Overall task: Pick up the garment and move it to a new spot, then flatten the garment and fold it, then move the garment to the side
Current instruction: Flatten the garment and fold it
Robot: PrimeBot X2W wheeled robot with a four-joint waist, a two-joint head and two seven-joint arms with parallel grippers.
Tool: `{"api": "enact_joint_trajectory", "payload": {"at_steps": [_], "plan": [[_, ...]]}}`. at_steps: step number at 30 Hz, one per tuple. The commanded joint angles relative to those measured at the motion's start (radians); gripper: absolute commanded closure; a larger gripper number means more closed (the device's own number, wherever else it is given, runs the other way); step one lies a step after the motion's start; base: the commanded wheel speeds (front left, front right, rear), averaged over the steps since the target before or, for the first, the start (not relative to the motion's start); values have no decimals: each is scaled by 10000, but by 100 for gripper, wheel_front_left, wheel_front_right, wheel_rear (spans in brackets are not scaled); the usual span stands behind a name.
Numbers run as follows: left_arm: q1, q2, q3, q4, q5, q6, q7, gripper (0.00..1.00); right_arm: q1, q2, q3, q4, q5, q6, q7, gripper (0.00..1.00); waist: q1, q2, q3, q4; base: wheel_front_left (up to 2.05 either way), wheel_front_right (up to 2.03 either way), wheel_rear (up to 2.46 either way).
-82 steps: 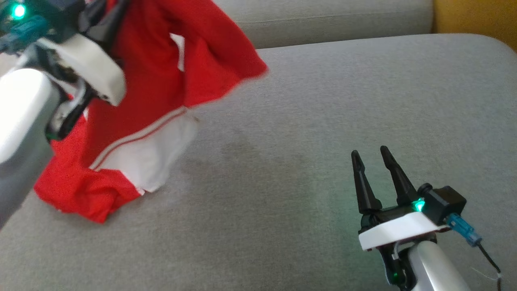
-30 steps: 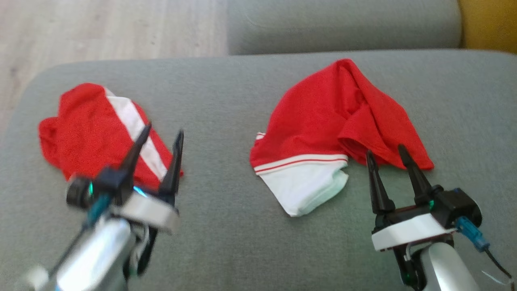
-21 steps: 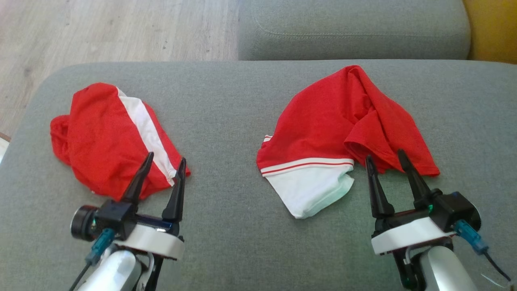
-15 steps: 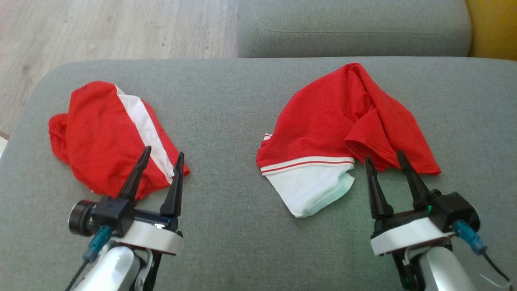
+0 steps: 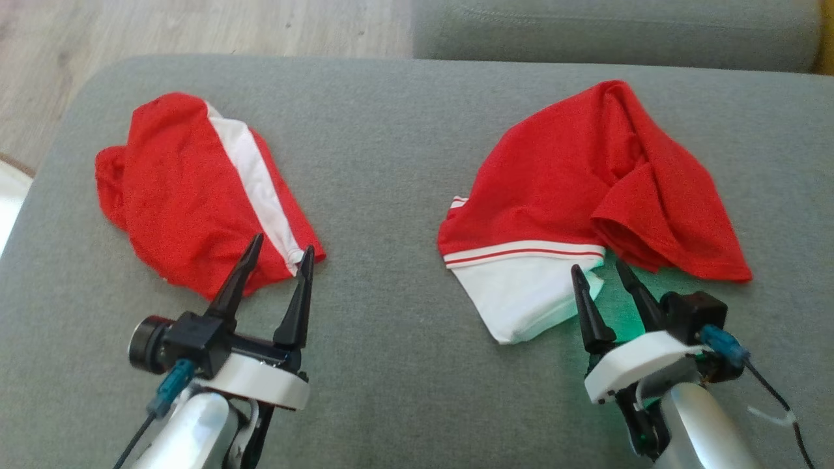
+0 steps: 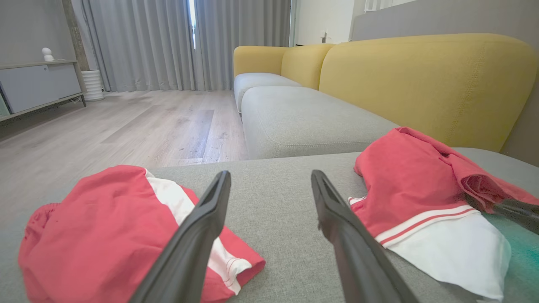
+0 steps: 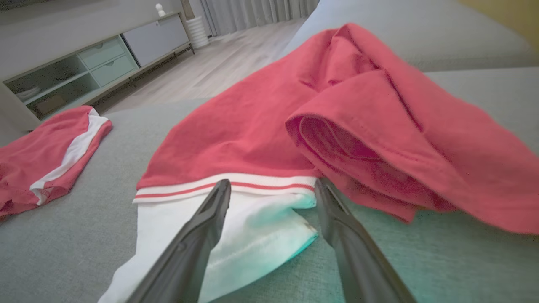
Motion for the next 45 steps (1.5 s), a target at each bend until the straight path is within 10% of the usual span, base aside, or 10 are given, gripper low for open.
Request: {"api": "enact_joint_trajectory", "payload": {"at_steps": [1, 13, 15, 16, 32, 45], "plan": [[-600, 69, 494, -184, 82, -75, -95, 0, -464, -37, 296, 28, 186, -7, 96, 0, -1, -1, 141, 174, 0, 0, 0], [-680, -243, 744, 136, 355, -415, -95, 0, -1495, -37, 579, 2372, 1134, -7, 422, 0, -1, -1, 269, 552, 0, 0, 0], [-676, -271, 796, 187, 385, -441, -95, 0, -1608, -37, 795, 2576, 1378, -7, 348, 88, -1, -1, 239, 532, 0, 0, 0], [-670, -286, 825, 210, 398, -451, -95, 0, -1659, -37, 907, 2665, 1470, -7, 300, 100, -1, -1, 211, 509, 0, 0, 0], [183, -435, 1473, 268, 407, -404, -95, 0, -1386, -37, 2361, -581, 1790, -7, -684, 100, -1, -1, -1343, -18, 0, 0, 0], [827, -366, 1710, -56, 510, -324, -95, 0, -1523, -37, -539, -5466, 571, -7, -569, 100, -1, -1, -1927, 292, 0, 0, 0]]}}
